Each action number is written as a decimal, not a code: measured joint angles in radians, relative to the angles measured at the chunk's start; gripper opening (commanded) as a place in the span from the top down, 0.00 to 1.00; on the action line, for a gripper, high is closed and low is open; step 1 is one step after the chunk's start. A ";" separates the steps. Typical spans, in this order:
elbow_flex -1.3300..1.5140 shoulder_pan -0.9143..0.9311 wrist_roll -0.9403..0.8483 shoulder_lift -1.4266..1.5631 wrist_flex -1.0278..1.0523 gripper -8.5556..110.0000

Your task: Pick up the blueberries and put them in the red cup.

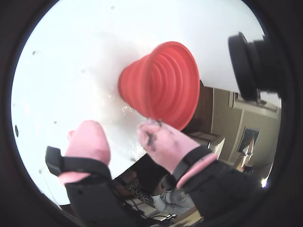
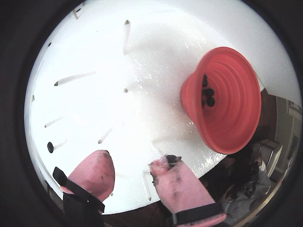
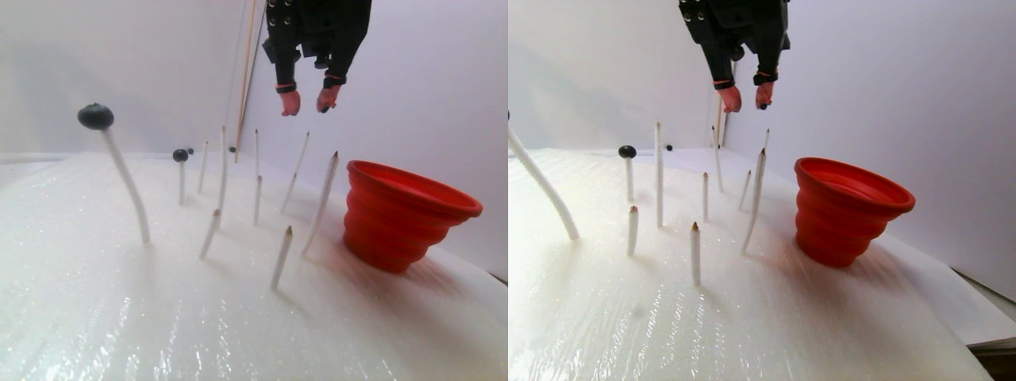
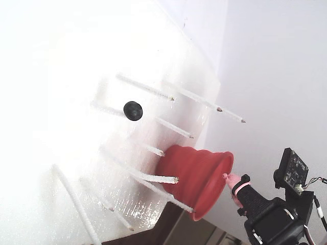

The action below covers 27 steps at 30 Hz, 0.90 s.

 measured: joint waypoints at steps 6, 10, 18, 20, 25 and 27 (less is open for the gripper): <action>0.015 -0.046 0.005 0.041 0.038 0.81; 0.038 -0.091 0.021 0.086 0.069 0.81; 0.069 -0.158 0.038 0.161 0.110 0.81; 0.075 -0.183 0.052 0.181 0.132 0.81; 0.095 -0.216 0.072 0.233 0.169 0.81; 0.106 -0.232 0.078 0.256 0.176 0.81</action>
